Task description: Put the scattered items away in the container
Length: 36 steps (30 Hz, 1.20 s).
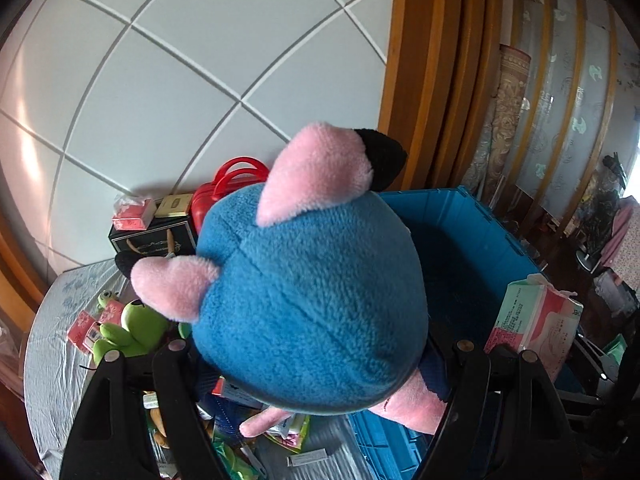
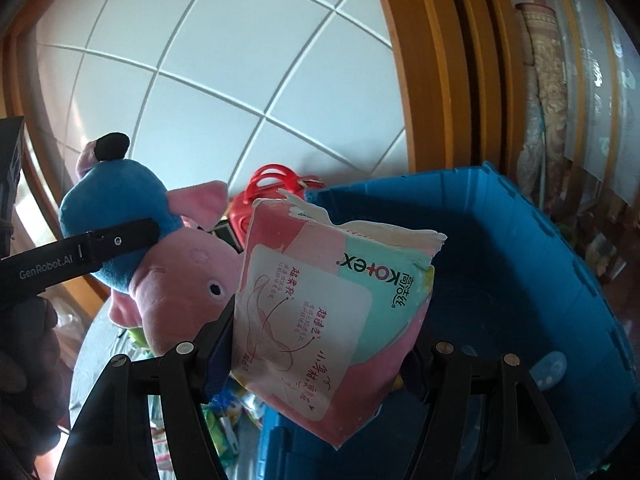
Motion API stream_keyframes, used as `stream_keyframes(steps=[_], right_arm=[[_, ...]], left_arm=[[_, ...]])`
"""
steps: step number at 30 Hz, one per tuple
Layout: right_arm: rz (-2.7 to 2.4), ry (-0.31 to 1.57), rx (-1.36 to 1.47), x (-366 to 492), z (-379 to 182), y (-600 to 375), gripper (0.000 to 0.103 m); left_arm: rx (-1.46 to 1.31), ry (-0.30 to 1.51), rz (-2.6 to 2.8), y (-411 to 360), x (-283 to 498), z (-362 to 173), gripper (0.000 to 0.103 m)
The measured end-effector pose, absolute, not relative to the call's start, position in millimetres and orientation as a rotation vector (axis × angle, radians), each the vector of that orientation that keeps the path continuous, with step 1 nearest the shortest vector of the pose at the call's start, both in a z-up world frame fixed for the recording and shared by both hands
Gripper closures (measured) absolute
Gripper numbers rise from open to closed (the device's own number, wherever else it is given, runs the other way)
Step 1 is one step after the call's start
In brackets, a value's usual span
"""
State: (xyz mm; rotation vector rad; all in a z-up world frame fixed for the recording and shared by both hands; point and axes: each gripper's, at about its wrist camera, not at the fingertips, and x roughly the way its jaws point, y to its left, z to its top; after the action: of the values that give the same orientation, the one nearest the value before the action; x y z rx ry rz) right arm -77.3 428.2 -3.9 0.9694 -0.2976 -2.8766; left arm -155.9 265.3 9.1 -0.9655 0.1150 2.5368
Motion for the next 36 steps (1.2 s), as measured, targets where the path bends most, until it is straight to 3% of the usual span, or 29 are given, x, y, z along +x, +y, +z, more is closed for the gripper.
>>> stream_keyframes(steps=[22, 36], right_arm=[[-3.120, -0.515, 1.140, -42.1, -32.3, 546.6, 0.035], [-3.154, -0.560, 1.213, -35.6, -44.0, 575.0, 0.035]], left_arm=[[-0.982, 0.290, 2.219, 429.9, -160.1, -18.9, 0.025], [-1.012, 0.346, 2.153, 468.2, -165.7, -42.9, 0.025]])
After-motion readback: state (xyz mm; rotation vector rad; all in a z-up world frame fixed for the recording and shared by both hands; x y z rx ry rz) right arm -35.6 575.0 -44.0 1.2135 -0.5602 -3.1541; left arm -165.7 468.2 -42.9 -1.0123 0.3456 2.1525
